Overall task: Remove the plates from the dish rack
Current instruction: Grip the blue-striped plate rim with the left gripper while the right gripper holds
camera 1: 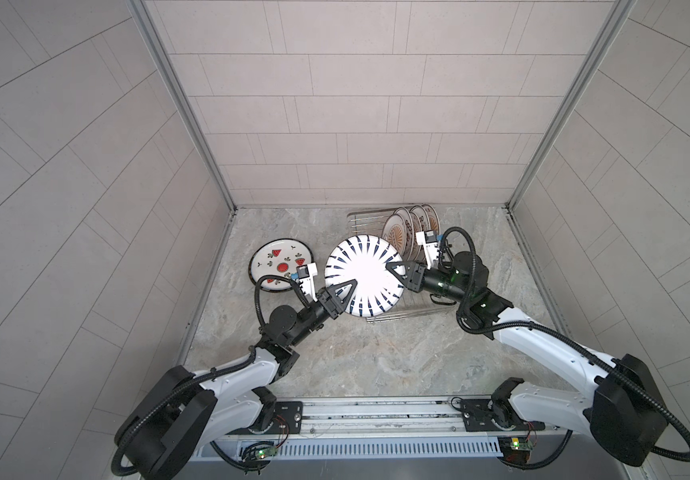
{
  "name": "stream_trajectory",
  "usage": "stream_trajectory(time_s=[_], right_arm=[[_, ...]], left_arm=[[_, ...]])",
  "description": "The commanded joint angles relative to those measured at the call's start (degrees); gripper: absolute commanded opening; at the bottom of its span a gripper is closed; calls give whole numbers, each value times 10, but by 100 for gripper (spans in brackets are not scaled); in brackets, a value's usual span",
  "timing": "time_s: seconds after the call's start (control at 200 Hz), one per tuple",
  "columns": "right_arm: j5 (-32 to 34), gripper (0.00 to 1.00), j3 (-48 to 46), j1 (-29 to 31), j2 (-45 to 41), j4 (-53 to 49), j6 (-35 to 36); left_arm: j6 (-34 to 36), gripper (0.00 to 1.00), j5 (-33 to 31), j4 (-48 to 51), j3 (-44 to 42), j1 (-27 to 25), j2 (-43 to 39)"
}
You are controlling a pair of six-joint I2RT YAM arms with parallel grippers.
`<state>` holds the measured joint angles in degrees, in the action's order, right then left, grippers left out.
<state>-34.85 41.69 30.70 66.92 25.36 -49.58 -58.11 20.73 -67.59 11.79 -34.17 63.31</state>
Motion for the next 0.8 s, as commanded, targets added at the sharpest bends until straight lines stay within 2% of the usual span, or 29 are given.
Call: stream_trajectory(time_s=[0.0,0.19,0.395,0.51,0.726,0.796], right_arm=[[2,10,13,1,-4,65,-5],[2,10,13,1,2,63,-5],[7,15,18,7,4,29,22],[31,29,18,17,-2,-7,49],[22,44,24,36,7,-24,78],[28,55,23,37,7,-29,83]], left_arm=[[-9,37,11,-47,-4,-3,-9],[-10,19,-1,-47,-8,-2,-13],[-10,17,-9,-46,-7,-2,-11],[-9,12,-23,-45,-7,-2,-6],[-13,12,-28,-60,-8,-3,3],[-14,12,-33,-61,-9,-2,2]])
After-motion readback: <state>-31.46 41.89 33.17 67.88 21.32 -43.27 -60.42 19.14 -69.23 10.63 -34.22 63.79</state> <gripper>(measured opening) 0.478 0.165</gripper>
